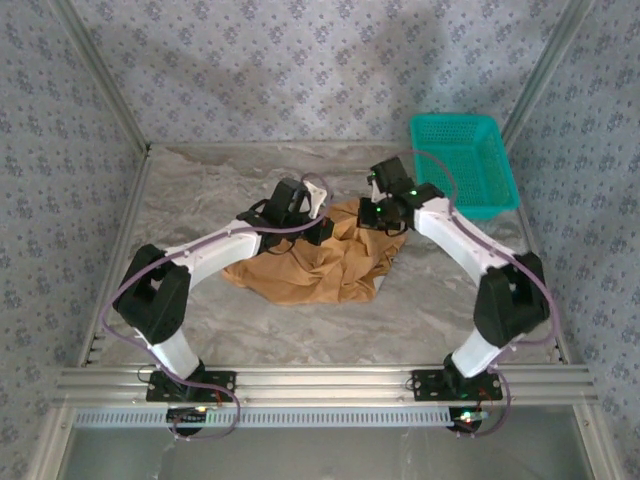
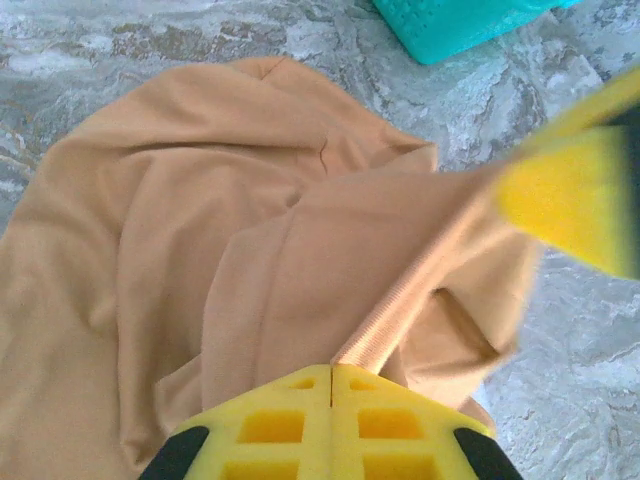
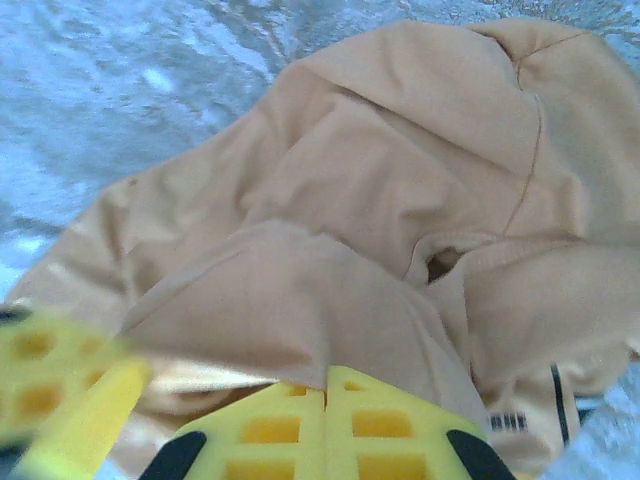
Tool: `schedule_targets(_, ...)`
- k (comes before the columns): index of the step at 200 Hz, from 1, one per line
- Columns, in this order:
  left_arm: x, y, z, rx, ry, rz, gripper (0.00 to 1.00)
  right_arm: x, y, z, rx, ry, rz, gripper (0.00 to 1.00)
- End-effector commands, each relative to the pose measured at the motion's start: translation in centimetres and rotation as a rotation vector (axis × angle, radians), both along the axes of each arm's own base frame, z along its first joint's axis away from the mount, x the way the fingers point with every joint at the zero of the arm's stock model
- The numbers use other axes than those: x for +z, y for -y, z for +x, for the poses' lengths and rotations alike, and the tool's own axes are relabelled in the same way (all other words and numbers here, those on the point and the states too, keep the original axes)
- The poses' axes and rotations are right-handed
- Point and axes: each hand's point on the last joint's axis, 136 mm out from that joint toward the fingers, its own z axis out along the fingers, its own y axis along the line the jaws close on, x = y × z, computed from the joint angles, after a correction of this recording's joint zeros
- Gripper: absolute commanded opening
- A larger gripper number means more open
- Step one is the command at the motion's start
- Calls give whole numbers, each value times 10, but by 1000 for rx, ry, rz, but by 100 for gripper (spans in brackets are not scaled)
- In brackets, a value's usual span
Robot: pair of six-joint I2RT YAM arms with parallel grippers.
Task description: Fold the inside-out t-shirt
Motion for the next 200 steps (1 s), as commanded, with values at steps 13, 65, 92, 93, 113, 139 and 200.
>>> schedule_targets(13,36,15,10,-42,62,-71,0,35,17,-35,0,-24,63,0)
schedule_targets(65,29,31,26,-48,60,-69,0,-6,50,32,-93,30,-19,0)
schedule_targets(92,21,35,34,-26,34,-66,0,-57,68,65,-151,-39,-107,0)
schedule_targets(93,21,36,34,-26,33,-66,0,-58,68,65,-152,-42,-109,0)
schedule_targets(113,24,39,34,-22,30,-77,0,-70,74,72,-184,-67,-157,0)
schedule_targets(139,26,43,31,-32,33,-77,0,-55,67,55,-182,-58,-175,2)
schedule_targets(200,22,40,29,-35,27,-66,0,-51,26,10,-115,-67,-102,15)
